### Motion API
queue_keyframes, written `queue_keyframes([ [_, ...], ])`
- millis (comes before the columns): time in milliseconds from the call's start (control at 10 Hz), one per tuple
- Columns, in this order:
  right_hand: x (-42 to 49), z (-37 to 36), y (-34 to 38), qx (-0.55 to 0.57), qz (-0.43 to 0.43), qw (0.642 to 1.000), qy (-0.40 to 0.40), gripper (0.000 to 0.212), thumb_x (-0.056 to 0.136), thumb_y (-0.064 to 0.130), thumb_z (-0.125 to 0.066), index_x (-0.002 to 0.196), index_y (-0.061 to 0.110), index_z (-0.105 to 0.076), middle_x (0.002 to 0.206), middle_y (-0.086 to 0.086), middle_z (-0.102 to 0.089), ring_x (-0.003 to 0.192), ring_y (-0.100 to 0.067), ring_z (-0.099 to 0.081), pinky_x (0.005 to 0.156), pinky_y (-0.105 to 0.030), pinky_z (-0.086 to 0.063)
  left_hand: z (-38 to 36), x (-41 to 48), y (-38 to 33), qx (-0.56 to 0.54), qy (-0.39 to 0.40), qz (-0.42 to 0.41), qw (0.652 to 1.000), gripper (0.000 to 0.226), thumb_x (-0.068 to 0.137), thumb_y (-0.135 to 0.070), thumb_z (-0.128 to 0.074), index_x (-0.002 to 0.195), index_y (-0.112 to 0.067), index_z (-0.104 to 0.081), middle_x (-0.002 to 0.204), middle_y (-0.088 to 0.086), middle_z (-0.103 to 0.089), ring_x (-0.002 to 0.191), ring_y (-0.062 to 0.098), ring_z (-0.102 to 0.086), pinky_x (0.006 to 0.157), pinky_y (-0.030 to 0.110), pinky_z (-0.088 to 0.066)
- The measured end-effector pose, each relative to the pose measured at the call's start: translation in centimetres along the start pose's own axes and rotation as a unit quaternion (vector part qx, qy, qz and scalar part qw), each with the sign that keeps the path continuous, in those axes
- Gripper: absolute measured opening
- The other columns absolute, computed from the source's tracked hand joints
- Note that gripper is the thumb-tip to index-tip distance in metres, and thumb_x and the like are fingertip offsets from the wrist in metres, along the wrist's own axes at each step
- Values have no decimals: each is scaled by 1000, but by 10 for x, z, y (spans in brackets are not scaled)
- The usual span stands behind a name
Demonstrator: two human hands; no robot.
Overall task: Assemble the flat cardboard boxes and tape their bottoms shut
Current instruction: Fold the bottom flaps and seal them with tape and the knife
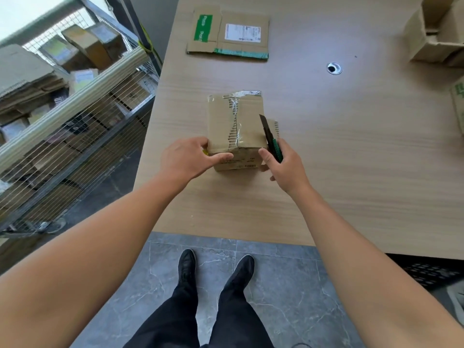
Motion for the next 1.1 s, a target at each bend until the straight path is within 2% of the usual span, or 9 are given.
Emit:
queue_keyframes([
  [200,-31,23,20,186,-114,960,-174,27,91,38,-59,95,16,-45,77,-3,-50,49,-15,-45,45,-33,-37,-6,3,16,-132,157,-39,978,40,76,-74,-68,95,-39,-64,86,-15,-64,80,18,-67,71,32,-56],
  [300,-45,-4,72,68,-84,982,-154,24,89,40,-50,96,18,-40,84,-6,-54,66,-23,-52,61,-39,-41,-10,3,28,-203,234,-47,950,33,89,-47,-70,115,-26,-66,88,-3,-68,63,18,-68,53,25,-54],
  [400,-41,-64,125,-112,25,990,-81,24,101,29,-47,100,7,-57,100,-14,-60,95,-29,-53,85,-40,-42,-10,5,32,-199,248,-73,945,38,92,-33,-66,129,-23,-62,92,0,-68,65,24,-68,62,29,-56],
  [500,-33,-108,129,-272,11,962,-28,36,107,22,-44,117,-7,-61,128,-20,-55,124,-35,-44,111,-38,-28,-11,7,36,-216,249,-87,940,38,96,-27,-59,134,-22,-58,96,-1,-69,68,24,-71,74,37,-60],
  [600,-35,-110,117,-286,-31,957,-40,42,106,23,-43,127,-10,-60,143,-16,-46,136,-33,-38,118,-35,-22,-7,11,43,-275,243,-102,925,24,100,-25,-55,122,-25,-63,94,2,-71,69,22,-72,77,38,-60],
  [800,-41,-114,107,-220,-120,967,53,44,106,27,-38,108,-5,-68,163,2,-18,137,-13,-40,113,-32,-31,2,20,62,-254,228,-152,928,19,96,-38,-64,112,-28,-66,73,0,-67,65,19,-68,62,31,-56],
  [900,-42,-113,106,-210,-144,964,76,33,106,24,-38,100,14,-69,159,-9,-26,132,-15,-44,100,-29,-35,4,28,69,-131,202,-148,959,16,93,-48,-64,99,-33,-64,78,-4,-64,63,16,-61,60,29,-49],
  [1000,-43,-111,108,-155,-157,975,40,32,102,20,-46,102,50,-34,120,-23,-56,116,-35,-62,94,-41,-50,7,30,64,-127,207,-147,959,15,92,-48,-65,93,-34,-66,80,-3,-70,49,16,-59,55,25,-43],
  [1100,-45,-114,108,-149,-164,973,57,40,102,17,-47,99,50,-24,119,-27,-54,115,-42,-62,95,-45,-52,14,29,63,-123,191,-149,962,13,92,-44,-67,94,-31,-67,102,-1,-69,53,15,-59,55,25,-45],
])
Point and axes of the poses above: each hand's wrist, its own x-axis towards the middle knuckle, its own z-axis out of the back of the hand, y = z × x, the point moved 8 cm from there along x, towards the middle knuckle
